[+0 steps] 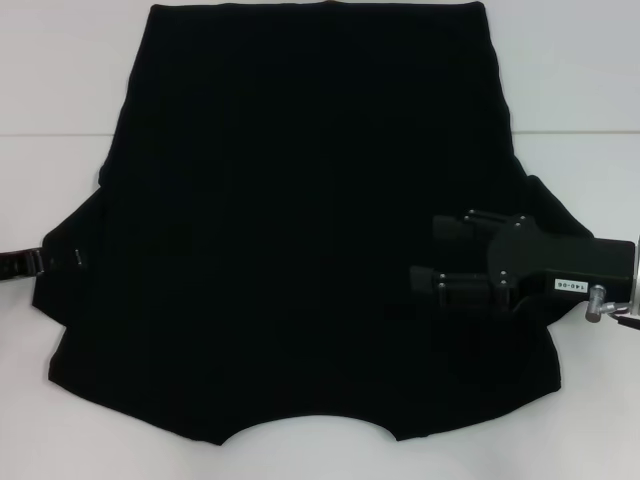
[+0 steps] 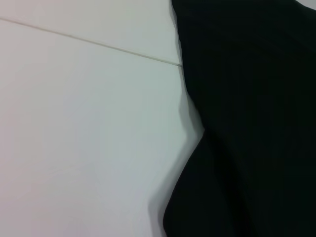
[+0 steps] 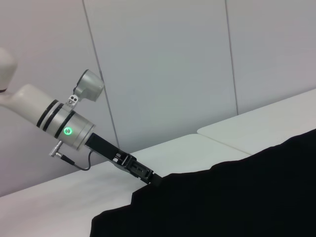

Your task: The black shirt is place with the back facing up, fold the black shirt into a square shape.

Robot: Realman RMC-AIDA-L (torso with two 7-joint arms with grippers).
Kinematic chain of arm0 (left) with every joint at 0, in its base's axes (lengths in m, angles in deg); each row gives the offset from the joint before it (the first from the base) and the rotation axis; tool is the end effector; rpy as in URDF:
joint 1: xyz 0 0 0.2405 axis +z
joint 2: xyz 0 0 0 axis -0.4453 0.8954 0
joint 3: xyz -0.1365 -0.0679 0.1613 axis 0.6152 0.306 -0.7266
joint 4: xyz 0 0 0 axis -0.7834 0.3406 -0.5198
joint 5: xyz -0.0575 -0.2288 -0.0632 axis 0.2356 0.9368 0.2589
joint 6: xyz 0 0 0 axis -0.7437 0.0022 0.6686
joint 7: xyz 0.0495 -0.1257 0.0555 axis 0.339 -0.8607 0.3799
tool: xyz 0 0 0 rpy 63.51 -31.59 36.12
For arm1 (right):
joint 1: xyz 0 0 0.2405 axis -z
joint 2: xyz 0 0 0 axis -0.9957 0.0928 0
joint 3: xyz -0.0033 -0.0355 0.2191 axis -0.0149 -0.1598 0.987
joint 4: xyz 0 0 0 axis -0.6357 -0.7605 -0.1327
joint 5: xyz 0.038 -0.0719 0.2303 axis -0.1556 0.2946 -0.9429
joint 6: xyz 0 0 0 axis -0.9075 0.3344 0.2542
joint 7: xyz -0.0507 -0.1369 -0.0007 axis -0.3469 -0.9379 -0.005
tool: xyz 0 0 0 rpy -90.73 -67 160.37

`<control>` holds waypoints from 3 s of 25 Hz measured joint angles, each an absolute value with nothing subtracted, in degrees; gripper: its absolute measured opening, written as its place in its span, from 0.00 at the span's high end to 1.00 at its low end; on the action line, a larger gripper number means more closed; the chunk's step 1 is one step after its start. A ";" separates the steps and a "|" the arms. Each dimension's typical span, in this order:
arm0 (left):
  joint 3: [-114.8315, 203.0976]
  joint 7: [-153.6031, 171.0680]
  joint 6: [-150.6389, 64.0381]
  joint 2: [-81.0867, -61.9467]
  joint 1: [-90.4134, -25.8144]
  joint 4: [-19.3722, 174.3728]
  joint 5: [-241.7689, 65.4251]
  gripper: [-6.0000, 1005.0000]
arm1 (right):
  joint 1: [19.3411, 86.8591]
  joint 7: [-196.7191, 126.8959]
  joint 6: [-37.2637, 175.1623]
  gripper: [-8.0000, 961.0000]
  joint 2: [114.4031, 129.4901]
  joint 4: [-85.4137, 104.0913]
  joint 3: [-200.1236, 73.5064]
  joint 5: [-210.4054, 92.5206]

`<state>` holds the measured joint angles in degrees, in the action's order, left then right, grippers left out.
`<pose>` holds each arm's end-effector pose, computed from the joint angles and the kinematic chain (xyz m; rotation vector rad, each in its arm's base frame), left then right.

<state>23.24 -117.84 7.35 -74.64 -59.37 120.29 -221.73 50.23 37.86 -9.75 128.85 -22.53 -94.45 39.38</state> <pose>-0.3583 0.3864 0.0875 -1.8350 -1.4828 -0.2346 0.2324 0.3620 0.0077 -2.7140 0.5049 0.7590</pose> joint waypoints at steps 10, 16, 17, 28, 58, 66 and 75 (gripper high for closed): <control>19.89 -118.17 7.91 -75.03 -59.50 120.61 -221.73 0.09 | 50.31 37.86 -9.76 0.08 128.85 -22.69 -94.39 39.38; 19.72 -118.21 8.04 -75.07 -59.59 120.77 -221.73 0.09 | 50.32 37.86 -9.76 0.08 128.85 -22.69 -94.36 39.37; 19.72 -118.14 8.03 -75.08 -59.59 120.77 -221.73 0.09 | 50.32 37.86 -9.75 0.08 128.85 -22.69 -94.37 39.37; 19.75 -117.58 7.83 -75.03 -59.58 120.91 -221.87 0.28 | 50.33 37.86 -9.67 0.08 128.76 -22.74 -94.36 39.37; 19.91 -117.63 5.81 -75.06 -59.03 121.89 -223.34 1.00 | 50.32 37.86 -9.66 0.08 128.83 -22.77 -93.44 39.19; 20.27 -118.00 6.45 -75.07 -57.66 124.48 -223.41 1.00 | 50.16 37.41 -9.34 0.08 128.86 -22.26 -92.86 38.40; 23.51 -117.76 5.89 -74.71 -57.18 125.22 -223.48 1.00 | 50.08 37.59 -8.20 0.08 128.94 -21.87 -93.12 37.00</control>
